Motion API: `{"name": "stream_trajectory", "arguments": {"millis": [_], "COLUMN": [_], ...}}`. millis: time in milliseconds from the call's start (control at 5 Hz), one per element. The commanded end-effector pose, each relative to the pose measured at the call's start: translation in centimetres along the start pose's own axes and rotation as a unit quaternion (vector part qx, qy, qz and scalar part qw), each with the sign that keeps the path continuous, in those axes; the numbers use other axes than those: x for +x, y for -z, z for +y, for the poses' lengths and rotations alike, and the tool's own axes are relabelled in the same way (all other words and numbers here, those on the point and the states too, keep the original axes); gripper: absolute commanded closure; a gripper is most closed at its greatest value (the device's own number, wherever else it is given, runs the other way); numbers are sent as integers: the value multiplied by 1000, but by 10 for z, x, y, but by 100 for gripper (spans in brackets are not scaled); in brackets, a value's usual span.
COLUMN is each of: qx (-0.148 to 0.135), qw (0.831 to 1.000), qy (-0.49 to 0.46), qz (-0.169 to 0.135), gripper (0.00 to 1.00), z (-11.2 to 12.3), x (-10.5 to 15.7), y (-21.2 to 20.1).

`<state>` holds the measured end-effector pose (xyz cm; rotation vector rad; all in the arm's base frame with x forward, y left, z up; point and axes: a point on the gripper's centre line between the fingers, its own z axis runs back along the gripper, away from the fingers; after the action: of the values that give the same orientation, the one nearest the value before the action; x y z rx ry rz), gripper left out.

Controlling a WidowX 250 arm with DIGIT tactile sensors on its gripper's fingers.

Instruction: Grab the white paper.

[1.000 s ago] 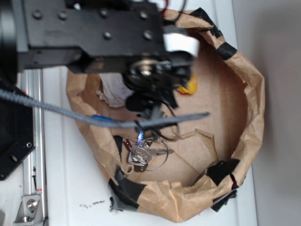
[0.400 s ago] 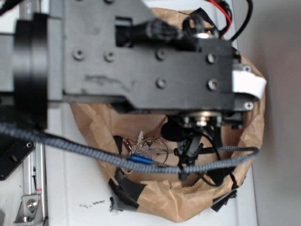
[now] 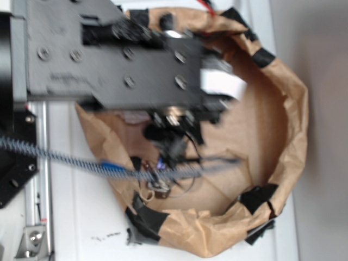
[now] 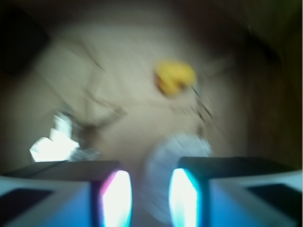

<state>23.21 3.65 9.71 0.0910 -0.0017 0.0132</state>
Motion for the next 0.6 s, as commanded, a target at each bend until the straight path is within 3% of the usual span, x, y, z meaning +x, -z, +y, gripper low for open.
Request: {"name": "stream_trajectory", "arguments": {"millis": [0, 400], "qx": [17, 12], "qw": [999, 998], "qy": [21, 30], "qz": [23, 47], "gripper": [0, 0], "z": [16, 8], "x": [-13, -22], "y": [28, 41]}}
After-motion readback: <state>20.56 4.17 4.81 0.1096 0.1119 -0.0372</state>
